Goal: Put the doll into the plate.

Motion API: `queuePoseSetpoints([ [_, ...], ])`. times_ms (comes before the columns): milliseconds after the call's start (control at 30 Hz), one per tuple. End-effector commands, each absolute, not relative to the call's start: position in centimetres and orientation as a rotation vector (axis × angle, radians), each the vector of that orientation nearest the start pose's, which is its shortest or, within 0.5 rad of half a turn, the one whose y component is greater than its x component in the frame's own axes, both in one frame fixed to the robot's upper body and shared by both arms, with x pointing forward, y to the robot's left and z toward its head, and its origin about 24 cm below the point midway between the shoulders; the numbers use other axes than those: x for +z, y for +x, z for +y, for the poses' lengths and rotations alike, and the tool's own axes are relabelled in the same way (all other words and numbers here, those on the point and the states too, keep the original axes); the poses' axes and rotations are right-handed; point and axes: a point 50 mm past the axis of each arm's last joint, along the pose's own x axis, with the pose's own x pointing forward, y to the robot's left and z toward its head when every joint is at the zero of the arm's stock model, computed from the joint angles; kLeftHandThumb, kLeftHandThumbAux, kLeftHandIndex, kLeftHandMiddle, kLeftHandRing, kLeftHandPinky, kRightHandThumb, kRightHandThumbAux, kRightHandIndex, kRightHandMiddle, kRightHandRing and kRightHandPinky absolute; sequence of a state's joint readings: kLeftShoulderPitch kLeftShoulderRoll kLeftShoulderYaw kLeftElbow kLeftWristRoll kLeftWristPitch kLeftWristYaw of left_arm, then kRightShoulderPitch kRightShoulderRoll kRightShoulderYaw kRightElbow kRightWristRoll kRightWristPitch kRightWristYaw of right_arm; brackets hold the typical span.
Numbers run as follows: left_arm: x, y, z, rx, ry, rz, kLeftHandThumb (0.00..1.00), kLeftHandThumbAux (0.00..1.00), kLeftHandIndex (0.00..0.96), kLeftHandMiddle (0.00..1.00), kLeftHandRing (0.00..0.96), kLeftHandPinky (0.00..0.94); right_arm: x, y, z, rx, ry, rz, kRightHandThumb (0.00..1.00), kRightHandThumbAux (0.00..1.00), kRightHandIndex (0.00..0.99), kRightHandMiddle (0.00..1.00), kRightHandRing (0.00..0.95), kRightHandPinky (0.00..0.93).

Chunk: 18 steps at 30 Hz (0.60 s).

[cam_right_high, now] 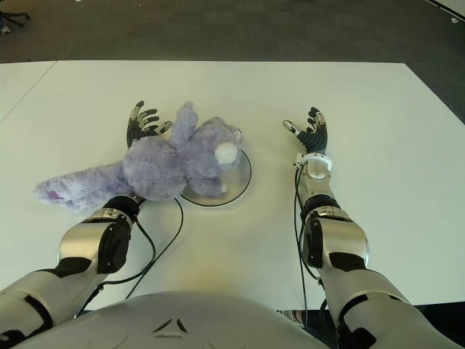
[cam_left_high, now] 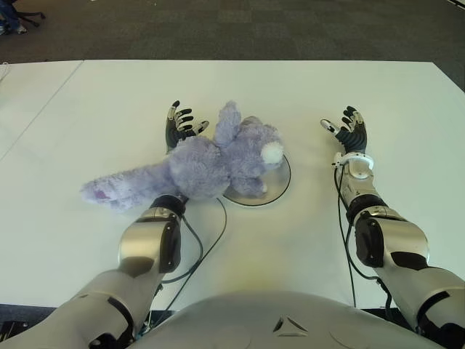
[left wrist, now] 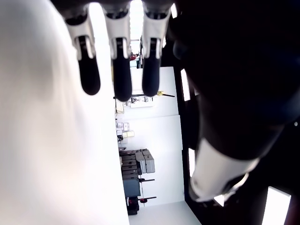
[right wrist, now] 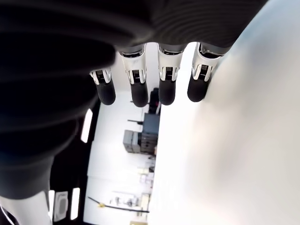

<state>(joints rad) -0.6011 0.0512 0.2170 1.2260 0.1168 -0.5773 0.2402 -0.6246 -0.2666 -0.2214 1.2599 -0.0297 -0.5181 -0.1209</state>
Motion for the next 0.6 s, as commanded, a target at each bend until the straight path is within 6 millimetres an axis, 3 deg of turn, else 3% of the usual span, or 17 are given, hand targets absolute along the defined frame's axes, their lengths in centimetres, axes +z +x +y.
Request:
queuePoseSetpoints([
  [33, -9.47, 24.33, 15.95, 0.213, 0.067, 0.497, 0.018, 0.871, 0.106, 0.273, 0.299, 0.309, -8.79, 24.44, -20.47, -0.181, -0.098, 0.467, 0.0, 0.713, 0.117, 0.133, 0.125, 0.137],
  [267, -9.47, 24.27, 16.17, 0.22, 0.075, 0.493, 0.033, 0.873, 0.107, 0.268, 0.293, 0.308, -8.9, 23.52, -19.83, -0.199, -0.179, 0.404, 0.0, 0.735, 0.128, 0.141, 0.133, 0.165],
  [600, -9.48, 24.26, 16.2, 0.218, 0.084, 0.495, 0.032, 0.863, 0.109, 0.272, 0.299, 0.319, -8.55, 23.78, -19.51, -0.231, -0.202, 0.367, 0.0, 0.742, 0.139, 0.158, 0.157, 0.182],
])
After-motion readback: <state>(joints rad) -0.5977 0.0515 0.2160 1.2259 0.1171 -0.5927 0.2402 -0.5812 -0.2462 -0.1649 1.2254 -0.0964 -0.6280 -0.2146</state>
